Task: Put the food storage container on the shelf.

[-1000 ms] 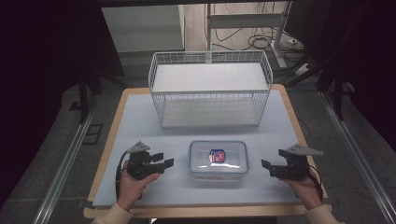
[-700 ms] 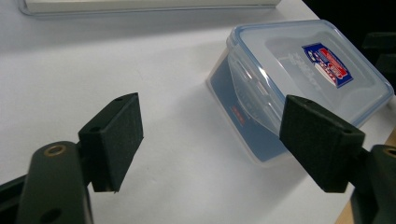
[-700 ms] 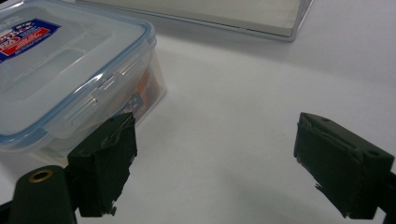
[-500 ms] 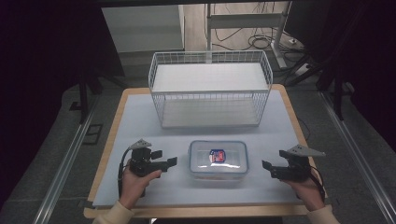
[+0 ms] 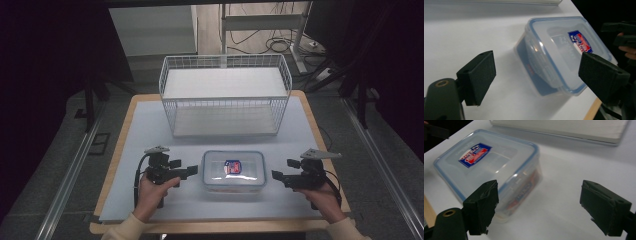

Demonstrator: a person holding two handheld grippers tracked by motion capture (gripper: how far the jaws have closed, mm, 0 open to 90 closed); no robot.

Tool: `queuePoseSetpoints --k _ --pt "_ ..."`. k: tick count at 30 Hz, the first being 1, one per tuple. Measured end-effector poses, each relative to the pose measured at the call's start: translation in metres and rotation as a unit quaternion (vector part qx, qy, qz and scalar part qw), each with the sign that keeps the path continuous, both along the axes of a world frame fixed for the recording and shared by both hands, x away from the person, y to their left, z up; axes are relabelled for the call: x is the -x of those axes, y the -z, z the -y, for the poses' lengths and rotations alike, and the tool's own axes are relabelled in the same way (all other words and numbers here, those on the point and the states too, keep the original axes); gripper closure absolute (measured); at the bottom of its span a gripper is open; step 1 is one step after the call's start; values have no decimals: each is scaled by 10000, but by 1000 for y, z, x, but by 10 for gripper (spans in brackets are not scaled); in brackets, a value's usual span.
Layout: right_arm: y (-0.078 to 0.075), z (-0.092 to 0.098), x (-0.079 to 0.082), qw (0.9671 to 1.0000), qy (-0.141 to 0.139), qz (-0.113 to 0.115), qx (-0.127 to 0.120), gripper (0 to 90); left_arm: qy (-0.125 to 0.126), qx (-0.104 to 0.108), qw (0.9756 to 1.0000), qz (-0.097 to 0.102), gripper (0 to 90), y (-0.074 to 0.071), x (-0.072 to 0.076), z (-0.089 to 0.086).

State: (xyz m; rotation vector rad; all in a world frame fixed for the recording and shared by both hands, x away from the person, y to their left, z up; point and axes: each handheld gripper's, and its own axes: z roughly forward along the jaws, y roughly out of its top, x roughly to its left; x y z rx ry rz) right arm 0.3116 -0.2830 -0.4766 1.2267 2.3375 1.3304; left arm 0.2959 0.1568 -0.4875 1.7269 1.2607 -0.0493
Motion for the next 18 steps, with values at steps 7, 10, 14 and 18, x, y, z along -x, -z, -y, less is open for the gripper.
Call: queuePoseSetpoints --k 7,10,14,18 --pt "-3 -13 -6 9997 -195 -103 -52 142 264 289 9984 -409 142 8 -15 17" --pt "-5 -16 -9 9997 -199 -107 -61 137 366 453 9961 -661 143 14 -20 22" --pt "-9 -19 -10 9996 -207 -109 -156 135 481 525 9942 -803 148 18 -21 28" --pt "-12 -25 -13 9995 -233 -93 -209 134 605 575 9921 -932 154 23 -23 34"
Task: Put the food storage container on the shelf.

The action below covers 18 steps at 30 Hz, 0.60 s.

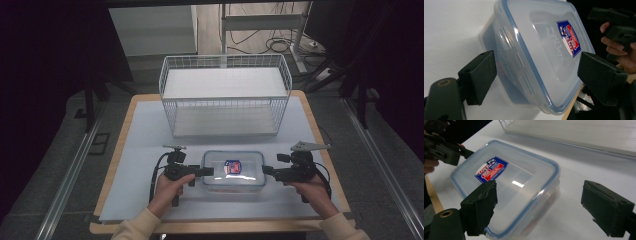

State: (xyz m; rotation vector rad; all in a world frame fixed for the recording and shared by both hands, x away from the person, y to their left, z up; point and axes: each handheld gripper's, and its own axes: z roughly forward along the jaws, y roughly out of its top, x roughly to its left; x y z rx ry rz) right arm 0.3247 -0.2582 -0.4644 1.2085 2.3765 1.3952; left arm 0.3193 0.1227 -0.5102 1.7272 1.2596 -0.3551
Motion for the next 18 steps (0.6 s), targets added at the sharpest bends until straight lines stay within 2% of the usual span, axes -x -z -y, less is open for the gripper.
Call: queuePoseSetpoints --k 4,7,10,14,18 --pt "0 -7 -4 9999 -63 -96 -100 127 85 15 9999 -83 163 3 -1 3" --pt "1 -12 -6 9996 -110 -217 -169 123 152 102 9996 -207 179 8 -3 2" --pt "5 -12 -5 9992 -119 -339 -170 119 201 94 9994 -271 190 12 -4 5" --pt "13 -8 -6 9981 -79 -557 -263 119 200 74 9994 -277 183 13 -6 6" --pt "20 -9 -10 9963 -79 -795 -330 126 112 108 9997 -167 250 11 -5 2"
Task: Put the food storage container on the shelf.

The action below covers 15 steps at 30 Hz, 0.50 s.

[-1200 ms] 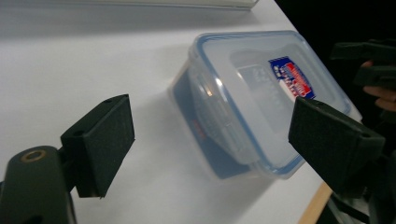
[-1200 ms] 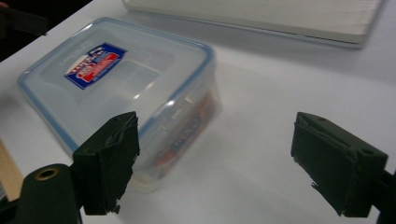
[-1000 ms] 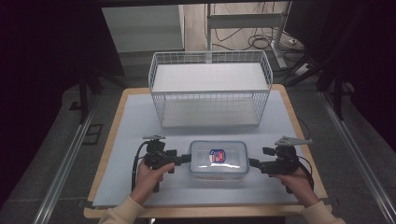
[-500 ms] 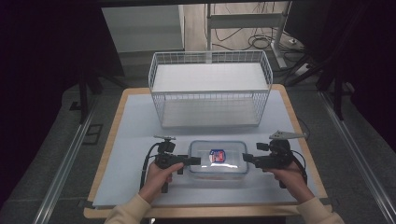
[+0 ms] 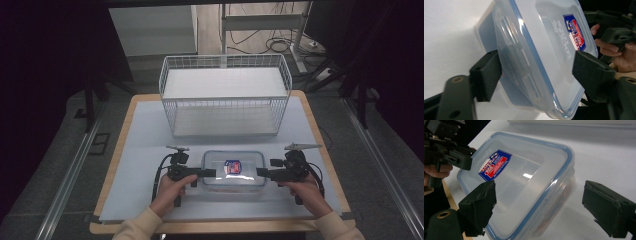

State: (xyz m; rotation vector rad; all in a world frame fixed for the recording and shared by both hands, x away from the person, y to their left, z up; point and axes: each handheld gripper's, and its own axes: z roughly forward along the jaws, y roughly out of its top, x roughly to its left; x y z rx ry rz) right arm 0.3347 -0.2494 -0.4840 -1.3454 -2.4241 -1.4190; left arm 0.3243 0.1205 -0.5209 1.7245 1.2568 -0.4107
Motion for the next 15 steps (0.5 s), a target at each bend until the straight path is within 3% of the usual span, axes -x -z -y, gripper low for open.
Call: queuePoseSetpoints --k 9,15 --pt "12 -3 -8 9986 -68 -502 -170 171 -9 17 10000 38 277 0 1 -1" --pt "22 -3 -15 9939 -151 -968 -513 210 -4 13 10000 41 279 0 1 -1"
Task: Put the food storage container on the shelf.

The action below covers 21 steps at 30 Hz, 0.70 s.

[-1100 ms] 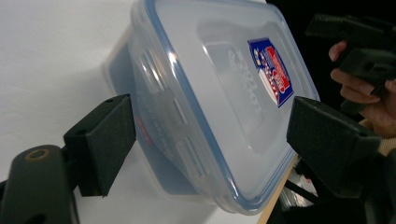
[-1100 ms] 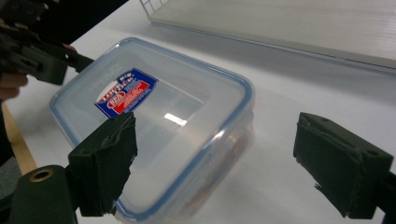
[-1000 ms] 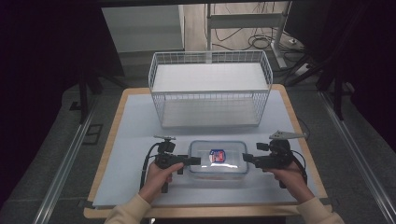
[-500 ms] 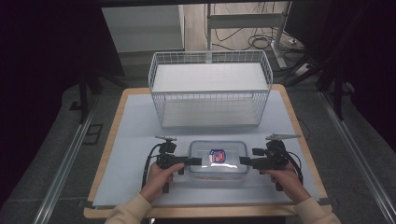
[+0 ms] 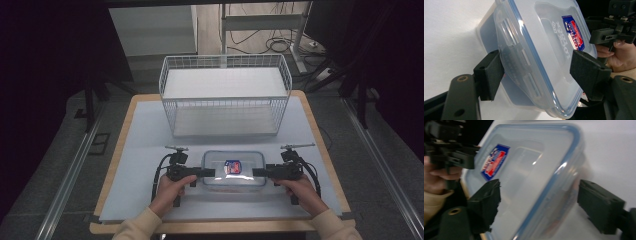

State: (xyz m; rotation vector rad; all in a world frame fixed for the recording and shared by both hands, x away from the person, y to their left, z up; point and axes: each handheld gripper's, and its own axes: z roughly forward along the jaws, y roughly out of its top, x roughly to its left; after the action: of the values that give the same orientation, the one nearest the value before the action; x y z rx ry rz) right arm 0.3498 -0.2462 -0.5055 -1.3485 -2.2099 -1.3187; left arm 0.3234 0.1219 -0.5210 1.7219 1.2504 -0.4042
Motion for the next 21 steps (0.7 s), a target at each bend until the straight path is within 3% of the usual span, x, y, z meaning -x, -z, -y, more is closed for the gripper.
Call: queuePoseSetpoints --k 5,8,21 --pt "1 2 0 9996 55 -252 -121 254 -7 16 10000 22 280 0 0 0" --pt "-2 5 2 9997 110 -144 -146 335 0 16 10000 22 283 0 1 -1" --pt "-9 11 14 9993 237 36 -273 443 -188 41 9992 341 357 -5 19 -3"
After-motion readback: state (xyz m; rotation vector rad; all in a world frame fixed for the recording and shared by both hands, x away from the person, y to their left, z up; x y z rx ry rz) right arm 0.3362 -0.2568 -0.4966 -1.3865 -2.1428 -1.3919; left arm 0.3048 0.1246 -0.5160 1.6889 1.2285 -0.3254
